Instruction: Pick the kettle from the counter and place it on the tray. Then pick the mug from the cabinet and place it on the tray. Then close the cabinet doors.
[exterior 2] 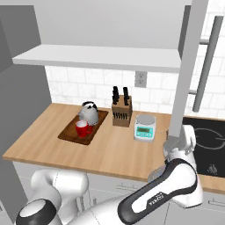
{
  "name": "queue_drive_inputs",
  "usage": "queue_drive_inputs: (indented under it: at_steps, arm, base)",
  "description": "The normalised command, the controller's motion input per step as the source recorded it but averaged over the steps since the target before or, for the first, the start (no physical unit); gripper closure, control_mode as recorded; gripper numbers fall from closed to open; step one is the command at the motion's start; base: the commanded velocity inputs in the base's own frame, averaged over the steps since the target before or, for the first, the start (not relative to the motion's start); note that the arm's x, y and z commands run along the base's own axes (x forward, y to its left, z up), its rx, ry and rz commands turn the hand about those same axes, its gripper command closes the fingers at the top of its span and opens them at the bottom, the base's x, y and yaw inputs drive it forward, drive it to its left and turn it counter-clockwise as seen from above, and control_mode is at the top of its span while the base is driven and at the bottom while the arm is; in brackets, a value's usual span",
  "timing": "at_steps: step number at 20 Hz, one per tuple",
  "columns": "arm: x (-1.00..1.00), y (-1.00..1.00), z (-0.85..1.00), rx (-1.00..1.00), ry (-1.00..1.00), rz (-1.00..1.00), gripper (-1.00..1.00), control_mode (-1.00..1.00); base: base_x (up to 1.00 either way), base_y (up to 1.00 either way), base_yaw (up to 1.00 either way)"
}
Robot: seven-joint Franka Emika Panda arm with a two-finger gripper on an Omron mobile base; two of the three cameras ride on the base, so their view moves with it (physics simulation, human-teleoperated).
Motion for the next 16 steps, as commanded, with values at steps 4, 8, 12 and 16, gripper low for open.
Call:
queue_drive_inputs:
  at_steps: [4,8,12,16]
  arm:
    - [0.00,-0.32,0.18,0.27,-0.21,0.00,-1.00,-1.00]
    - [0.00,-0.28,0.35,0.32,-0.19,0.00,-1.00,-1.00]
    - [0.00,-0.20,0.26,0.16,-0.19,0.00,-1.00,-1.00]
    - [0.00,-0.16,0.33,0.12,-0.18,0.00,-1.00,-1.00]
  base:
    - [0.00,0.00,0.00]
    - [0.00,0.00,0.00]
    - [0.00,0.00,0.00]
    - [0.00,0.00,0.00]
